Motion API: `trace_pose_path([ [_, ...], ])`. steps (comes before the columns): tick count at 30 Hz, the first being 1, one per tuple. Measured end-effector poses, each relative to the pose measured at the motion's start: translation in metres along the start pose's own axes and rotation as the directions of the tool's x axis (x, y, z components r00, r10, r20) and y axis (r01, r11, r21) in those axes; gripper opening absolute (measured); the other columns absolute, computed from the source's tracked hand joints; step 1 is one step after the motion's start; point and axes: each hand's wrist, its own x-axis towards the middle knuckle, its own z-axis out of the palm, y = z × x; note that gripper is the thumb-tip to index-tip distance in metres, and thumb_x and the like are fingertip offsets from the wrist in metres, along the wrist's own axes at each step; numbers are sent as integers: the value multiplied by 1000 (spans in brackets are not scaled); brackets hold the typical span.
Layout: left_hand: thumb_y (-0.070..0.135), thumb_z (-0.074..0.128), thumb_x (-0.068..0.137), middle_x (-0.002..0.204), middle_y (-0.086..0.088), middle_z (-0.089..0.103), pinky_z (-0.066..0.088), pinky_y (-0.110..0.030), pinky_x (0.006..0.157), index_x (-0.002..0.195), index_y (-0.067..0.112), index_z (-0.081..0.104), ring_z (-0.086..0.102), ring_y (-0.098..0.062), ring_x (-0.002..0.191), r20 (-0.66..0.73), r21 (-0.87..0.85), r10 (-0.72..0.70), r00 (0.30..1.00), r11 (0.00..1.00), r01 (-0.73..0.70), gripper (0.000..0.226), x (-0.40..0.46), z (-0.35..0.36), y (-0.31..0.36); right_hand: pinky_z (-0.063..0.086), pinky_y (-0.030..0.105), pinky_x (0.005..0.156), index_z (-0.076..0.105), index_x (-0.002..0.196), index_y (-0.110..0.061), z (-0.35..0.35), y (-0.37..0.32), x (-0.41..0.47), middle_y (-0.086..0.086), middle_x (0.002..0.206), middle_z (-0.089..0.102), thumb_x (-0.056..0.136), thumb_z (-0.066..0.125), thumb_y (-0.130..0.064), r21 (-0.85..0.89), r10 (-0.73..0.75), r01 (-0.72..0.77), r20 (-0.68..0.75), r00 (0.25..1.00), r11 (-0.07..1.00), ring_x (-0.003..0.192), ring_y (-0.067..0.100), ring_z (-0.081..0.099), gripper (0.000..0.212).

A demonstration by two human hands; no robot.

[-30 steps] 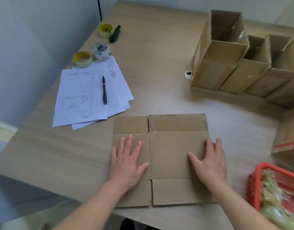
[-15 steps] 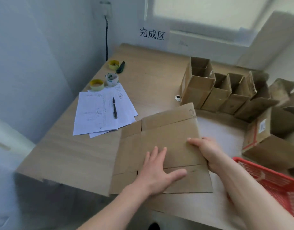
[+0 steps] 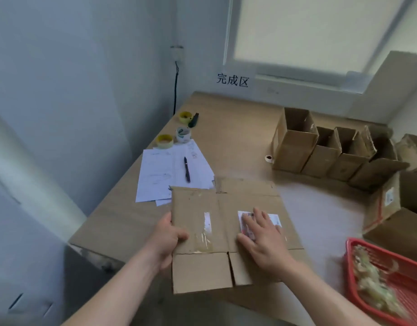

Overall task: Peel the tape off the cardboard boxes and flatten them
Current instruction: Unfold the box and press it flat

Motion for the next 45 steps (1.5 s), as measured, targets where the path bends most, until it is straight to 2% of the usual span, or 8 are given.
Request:
trace_pose_path([
  [6,-6,59,83,116,3,69,54,-44,92,133,23,55,64,-27,111,-259,395,-7,966,912,113,58,20,-41,-98,17,48,118,11,154,-41,87,52,-10,-6,167,-5,95,31,-68,-207,83,-20,303,949,978,153,19,-6,68],
  [12,63,47,92,165,1,-15,9,-50,122,158,32,1,-11,-29,152,-118,977,158,980,194,86,86,49,-26,-151,7,49,117,7,156,-38,103,73,25,2,166,-9,86,14,-77,-282,23,18,142,990,959,152,21,-11,81],
  [18,84,0,80,158,0,-38,13,-69,108,151,43,-19,-29,-40,146,-80,991,181,980,-89,97,85,80,-5,-176,13,52,112,12,156,-36,114,88,65,5,167,5,90,14,-74,-371,-52,101,141,989,923,152,27,2,76],
  [23,80,24,83,167,-6,5,28,-71,101,155,39,20,5,-43,151,-65,992,246,967,-86,89,82,80,-5,-179,14,51,113,15,154,-40,117,93,66,1,167,7,94,15,-64,-319,-54,95,134,990,943,152,24,4,65],
  [29,81,8,79,165,-18,-8,6,-66,115,159,23,6,-12,-46,149,-294,956,222,930,44,291,99,92,36,-172,4,53,117,14,156,-24,121,70,68,12,166,-5,92,18,-62,-278,5,39,157,988,960,152,31,-8,74],
  [37,75,3,84,155,7,-42,-5,-73,109,146,47,-23,-37,-37,142,-10,994,181,983,-107,30,72,99,31,-177,-1,53,116,8,155,-40,137,67,82,-6,167,-7,97,19,-59,-209,-291,343,242,926,916,152,23,-12,63],
  [41,83,10,78,154,14,-43,-2,-69,115,152,50,-11,-41,-25,142,-8,1000,151,988,-20,11,84,88,25,-168,1,45,121,14,157,-40,118,74,74,-9,166,-6,89,37,-65,-34,-248,258,187,951,965,153,14,-9,76],
  [45,86,31,79,162,11,-29,8,-57,119,156,44,5,-26,-20,149,-352,913,231,907,299,278,91,46,6,-186,24,47,116,37,150,-22,98,96,47,7,164,18,83,67,-50,9,126,-126,41,991,992,147,28,24,78],
])
